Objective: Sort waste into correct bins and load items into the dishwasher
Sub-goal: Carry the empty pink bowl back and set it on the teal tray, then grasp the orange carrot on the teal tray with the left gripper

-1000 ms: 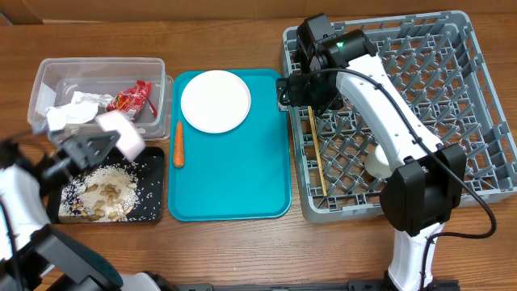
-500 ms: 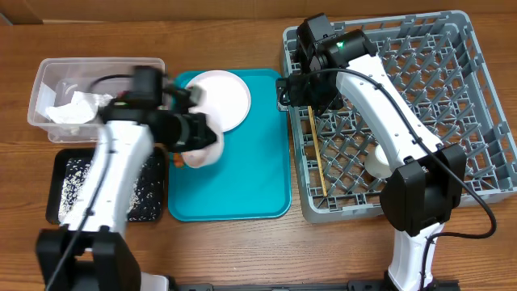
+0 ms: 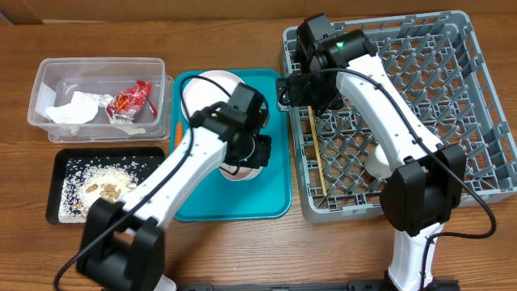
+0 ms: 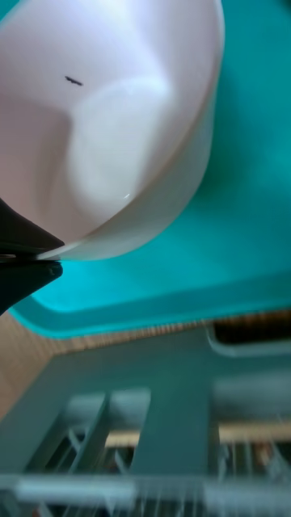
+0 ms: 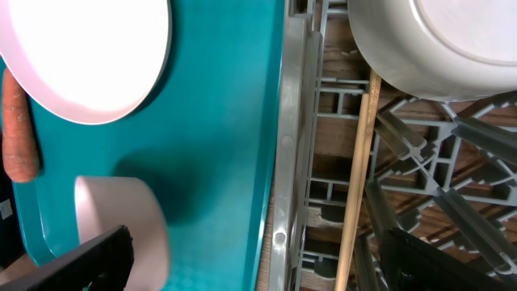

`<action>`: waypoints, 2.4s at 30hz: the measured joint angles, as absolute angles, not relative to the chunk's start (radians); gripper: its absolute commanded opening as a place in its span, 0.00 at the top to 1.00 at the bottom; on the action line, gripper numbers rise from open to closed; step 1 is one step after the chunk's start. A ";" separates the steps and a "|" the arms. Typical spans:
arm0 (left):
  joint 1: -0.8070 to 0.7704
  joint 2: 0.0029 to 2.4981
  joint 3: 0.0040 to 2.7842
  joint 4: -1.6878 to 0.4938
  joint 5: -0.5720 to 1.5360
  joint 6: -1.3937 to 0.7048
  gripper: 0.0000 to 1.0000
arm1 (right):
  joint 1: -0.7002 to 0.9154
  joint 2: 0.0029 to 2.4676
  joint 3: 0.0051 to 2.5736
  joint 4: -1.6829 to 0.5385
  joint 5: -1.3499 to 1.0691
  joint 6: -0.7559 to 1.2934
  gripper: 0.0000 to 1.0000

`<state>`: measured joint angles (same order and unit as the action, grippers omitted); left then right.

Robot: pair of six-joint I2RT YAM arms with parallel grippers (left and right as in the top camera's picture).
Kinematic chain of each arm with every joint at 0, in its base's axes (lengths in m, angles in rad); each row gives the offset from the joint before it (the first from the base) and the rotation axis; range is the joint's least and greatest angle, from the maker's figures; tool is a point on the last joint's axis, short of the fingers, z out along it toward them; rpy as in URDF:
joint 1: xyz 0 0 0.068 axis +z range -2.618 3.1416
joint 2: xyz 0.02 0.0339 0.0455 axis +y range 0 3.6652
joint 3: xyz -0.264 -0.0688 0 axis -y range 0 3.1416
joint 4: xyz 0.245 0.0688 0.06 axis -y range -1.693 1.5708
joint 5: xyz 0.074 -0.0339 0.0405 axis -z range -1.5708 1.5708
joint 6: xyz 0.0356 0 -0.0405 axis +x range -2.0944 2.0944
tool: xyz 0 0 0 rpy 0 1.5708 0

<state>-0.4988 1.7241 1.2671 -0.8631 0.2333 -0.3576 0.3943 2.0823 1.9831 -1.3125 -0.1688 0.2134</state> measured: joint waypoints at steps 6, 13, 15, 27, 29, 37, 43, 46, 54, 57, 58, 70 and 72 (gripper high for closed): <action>-0.498 1.781 1.267 -0.862 0.233 -0.374 0.39 | 0.394 2.082 1.983 -1.312 -0.169 0.213 0.00; -0.487 1.781 1.309 -0.912 0.244 -0.383 0.34 | 0.394 2.082 1.983 -1.312 -0.169 0.213 0.00; -0.476 1.781 1.369 -0.968 0.246 -0.380 0.32 | 0.394 2.082 1.983 -1.312 -0.169 0.213 0.00; -0.327 1.781 1.670 -1.248 0.051 -0.359 0.28 | 0.394 2.082 1.983 -1.312 -0.169 0.213 0.00; -0.305 1.781 1.669 -1.266 -0.001 -0.360 0.29 | 0.394 2.082 1.983 -1.312 -0.169 0.213 0.00; -0.235 1.781 1.581 -1.233 -0.109 -0.368 0.37 | 0.394 2.082 1.983 -1.312 -0.169 0.213 0.00; -0.183 1.781 1.435 -1.101 -0.126 -0.368 0.43 | 0.394 2.082 1.983 -1.312 -0.170 0.213 0.00; -0.161 1.781 1.361 -1.039 -0.132 -0.369 0.44 | 0.394 2.082 1.983 -1.312 -0.169 0.213 0.00; -0.133 1.781 1.224 -0.892 -0.136 -0.369 0.44 | 0.394 2.082 1.983 -1.312 -0.169 0.213 0.00; -0.129 1.781 1.202 -0.880 -0.143 -0.368 0.44 | 0.394 2.082 1.983 -1.312 -0.169 0.213 0.00; -0.129 1.781 1.199 -0.877 -0.147 -0.368 0.44 | 0.394 2.082 1.983 -1.312 -0.169 0.213 0.00; -0.129 1.781 1.175 -0.816 -0.170 -0.368 0.51 | 0.394 2.082 1.983 -1.312 -0.169 0.213 0.00; -0.129 1.781 1.155 -0.790 -0.170 -0.368 0.50 | 0.394 2.082 1.983 -1.312 -0.169 0.213 0.00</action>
<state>-0.1291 1.7805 1.1553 -0.7902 -0.1699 -0.3676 0.3943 2.0823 1.9835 -1.3125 -0.1692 0.2131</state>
